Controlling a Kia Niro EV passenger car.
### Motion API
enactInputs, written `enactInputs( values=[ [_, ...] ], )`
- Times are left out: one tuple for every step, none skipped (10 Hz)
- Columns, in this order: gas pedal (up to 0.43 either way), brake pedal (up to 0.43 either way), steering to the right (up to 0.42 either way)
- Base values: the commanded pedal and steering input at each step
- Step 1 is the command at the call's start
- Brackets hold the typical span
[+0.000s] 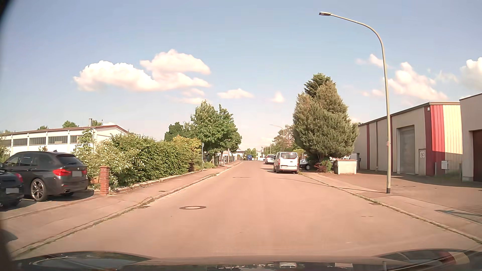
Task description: Follow the waypoints while adhering to traffic rules and regulations
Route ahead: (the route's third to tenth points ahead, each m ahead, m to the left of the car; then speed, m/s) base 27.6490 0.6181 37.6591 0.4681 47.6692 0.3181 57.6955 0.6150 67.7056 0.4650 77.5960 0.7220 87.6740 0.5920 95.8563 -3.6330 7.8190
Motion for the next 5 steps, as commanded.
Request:
enactInputs(
  values=[
    [0.059,0.012,-0.003],
    [0.059,0.012,-0.006],
    [0.059,0.012,-0.009],
    [0.059,0.012,-0.009],
    [0.059,0.012,-0.009]
  ],
)
